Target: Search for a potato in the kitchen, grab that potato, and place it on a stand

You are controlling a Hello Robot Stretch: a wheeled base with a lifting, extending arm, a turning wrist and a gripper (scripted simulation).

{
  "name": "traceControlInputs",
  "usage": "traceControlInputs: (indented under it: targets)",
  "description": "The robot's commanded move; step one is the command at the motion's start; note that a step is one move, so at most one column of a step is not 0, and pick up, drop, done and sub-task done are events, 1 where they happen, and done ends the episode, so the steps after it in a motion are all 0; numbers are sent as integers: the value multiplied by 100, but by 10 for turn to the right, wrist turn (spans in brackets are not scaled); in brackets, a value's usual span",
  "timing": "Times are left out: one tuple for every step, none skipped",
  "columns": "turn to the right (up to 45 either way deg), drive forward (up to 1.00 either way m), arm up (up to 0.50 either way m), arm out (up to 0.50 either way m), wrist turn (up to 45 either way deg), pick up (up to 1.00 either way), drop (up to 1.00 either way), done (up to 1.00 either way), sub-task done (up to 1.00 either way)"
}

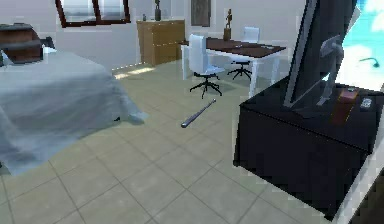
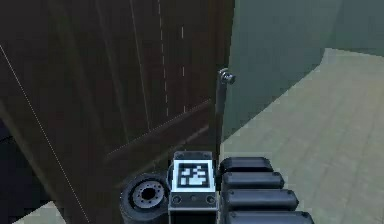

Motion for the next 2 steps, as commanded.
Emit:
traceControlInputs:
  targets:
    - [0,100,0,0,0,0,0,0,0]
    - [30,0,0,0,0,0,0,0,0]
